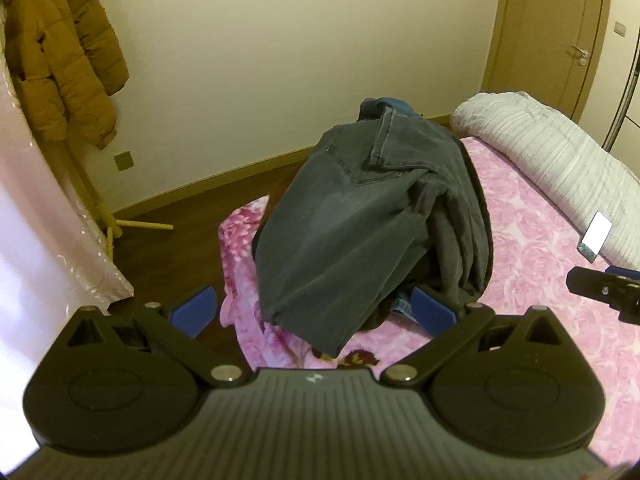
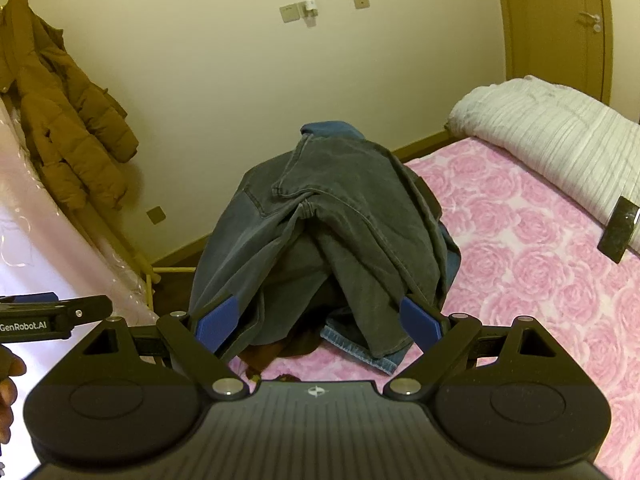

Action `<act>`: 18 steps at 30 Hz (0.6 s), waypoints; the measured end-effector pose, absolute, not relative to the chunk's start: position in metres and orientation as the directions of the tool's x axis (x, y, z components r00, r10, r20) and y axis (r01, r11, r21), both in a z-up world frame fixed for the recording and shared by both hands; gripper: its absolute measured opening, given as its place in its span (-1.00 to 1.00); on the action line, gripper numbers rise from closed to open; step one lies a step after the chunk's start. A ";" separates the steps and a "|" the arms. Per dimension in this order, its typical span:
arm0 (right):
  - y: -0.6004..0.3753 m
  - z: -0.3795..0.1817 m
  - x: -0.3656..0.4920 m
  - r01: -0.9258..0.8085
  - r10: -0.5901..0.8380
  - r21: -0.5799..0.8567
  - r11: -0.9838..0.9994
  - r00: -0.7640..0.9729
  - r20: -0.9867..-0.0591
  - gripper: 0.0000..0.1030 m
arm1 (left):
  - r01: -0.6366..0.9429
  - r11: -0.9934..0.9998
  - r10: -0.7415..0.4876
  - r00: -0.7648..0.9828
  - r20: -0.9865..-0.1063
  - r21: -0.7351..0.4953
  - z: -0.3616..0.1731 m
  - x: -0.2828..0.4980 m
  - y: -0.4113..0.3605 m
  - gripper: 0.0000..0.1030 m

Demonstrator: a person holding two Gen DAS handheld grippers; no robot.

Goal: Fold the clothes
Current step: 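Move both grippers toward the pile of dark grey jeans on the bed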

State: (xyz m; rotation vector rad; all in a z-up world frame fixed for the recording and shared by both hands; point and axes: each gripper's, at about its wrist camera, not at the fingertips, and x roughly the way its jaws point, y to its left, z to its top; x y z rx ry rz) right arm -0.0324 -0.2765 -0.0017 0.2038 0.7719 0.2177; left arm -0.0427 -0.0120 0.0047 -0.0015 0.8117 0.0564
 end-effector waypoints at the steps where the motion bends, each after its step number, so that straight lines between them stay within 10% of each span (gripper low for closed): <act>1: -0.277 -0.004 -0.032 -0.115 0.267 0.262 0.958 0.694 -0.669 0.74 | -0.053 0.998 0.052 0.684 -0.728 0.022 0.003 -0.043 -0.011 0.99; 18: -0.269 -0.025 0.063 -0.029 0.122 0.138 0.990 0.670 -0.732 0.74 | 0.079 0.997 -0.066 0.669 -0.740 -0.017 -0.042 0.102 0.023 0.99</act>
